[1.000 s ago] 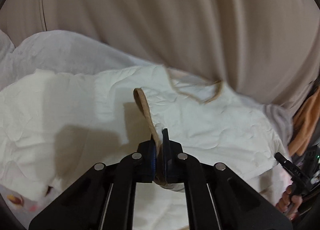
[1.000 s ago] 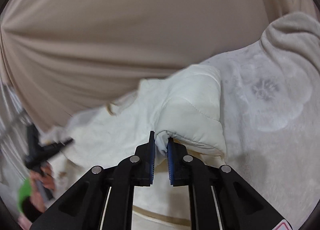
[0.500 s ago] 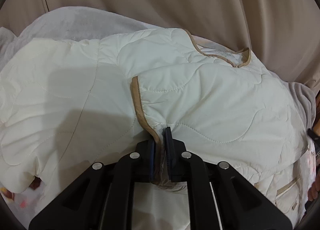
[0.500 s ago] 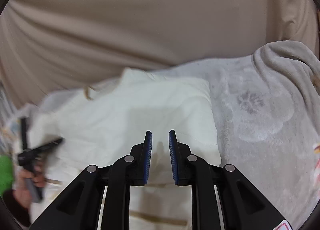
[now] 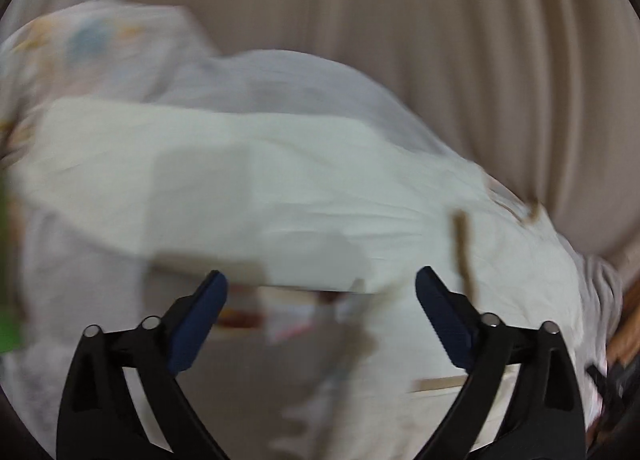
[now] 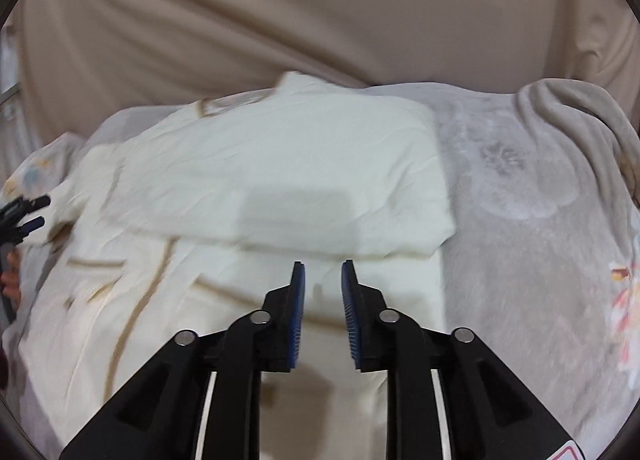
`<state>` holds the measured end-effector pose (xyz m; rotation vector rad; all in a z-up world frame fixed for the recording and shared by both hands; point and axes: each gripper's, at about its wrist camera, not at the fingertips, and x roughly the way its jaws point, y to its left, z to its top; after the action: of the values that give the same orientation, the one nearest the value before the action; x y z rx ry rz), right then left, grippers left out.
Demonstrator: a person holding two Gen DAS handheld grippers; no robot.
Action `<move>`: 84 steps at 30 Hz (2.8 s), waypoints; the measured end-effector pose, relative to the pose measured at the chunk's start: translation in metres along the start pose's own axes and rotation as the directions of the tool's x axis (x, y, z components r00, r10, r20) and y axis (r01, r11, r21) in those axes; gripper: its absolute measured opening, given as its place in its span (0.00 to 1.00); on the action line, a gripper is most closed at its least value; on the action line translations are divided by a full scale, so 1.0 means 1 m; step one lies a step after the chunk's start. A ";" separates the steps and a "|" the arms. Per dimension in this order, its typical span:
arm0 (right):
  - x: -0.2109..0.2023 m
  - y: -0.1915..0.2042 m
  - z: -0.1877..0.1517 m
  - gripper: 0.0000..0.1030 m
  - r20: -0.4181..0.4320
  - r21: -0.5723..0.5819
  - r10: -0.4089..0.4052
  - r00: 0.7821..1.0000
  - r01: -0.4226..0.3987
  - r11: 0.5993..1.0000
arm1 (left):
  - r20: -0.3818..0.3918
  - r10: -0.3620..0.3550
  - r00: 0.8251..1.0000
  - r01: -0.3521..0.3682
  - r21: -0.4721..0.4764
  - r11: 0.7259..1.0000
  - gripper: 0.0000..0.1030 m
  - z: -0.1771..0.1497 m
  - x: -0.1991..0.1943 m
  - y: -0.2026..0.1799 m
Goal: Fold large clothes
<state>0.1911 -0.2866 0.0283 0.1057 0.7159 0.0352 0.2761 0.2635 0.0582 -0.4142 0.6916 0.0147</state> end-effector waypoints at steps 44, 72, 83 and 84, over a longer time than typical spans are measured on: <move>0.010 0.032 -0.056 0.61 -0.006 -0.032 0.136 0.991 -0.136 0.990 | -0.154 -0.254 0.955 0.290 0.301 0.908 0.59 -0.091 -0.013 -0.175; 0.011 0.037 -0.057 0.62 0.005 -0.053 0.097 0.995 -0.096 0.994 | 0.013 -0.430 0.903 0.399 0.349 0.848 0.06 0.057 -0.101 -0.247; 0.005 0.018 -0.054 0.64 0.028 0.034 0.145 0.989 -0.146 0.989 | -0.163 -0.348 0.923 0.377 0.558 0.740 0.75 -0.104 0.023 -0.395; 0.003 0.012 -0.052 0.64 0.039 0.060 0.150 0.988 -0.152 0.987 | -0.165 -0.360 0.918 0.389 0.548 0.740 0.75 -0.105 0.018 -0.378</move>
<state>0.1593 -0.2703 -0.0112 0.2198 0.6738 0.1559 0.2815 -0.1252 0.1121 0.0400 0.6133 -0.5846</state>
